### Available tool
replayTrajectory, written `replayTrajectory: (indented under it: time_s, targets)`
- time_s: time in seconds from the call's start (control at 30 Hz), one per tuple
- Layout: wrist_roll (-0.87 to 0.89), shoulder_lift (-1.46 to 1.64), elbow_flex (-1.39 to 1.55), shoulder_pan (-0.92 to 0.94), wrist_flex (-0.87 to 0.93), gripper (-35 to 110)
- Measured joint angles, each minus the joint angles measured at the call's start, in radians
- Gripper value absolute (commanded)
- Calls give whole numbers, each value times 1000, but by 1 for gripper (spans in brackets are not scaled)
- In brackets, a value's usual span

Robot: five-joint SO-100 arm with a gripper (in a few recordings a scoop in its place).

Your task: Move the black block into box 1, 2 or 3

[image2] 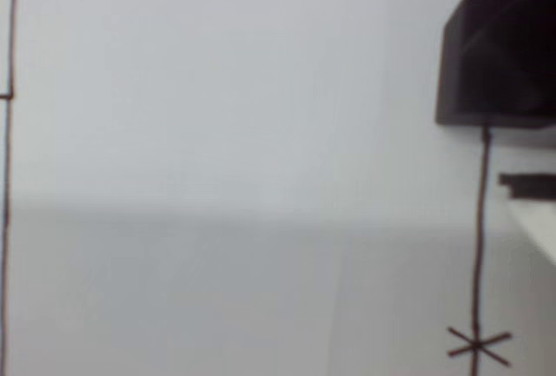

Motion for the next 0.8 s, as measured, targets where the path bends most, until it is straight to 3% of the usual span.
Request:
replayTrajectory:
  time_s: [0.8]
  targets:
    - [-21, -3, 61, 0, -98, 30]
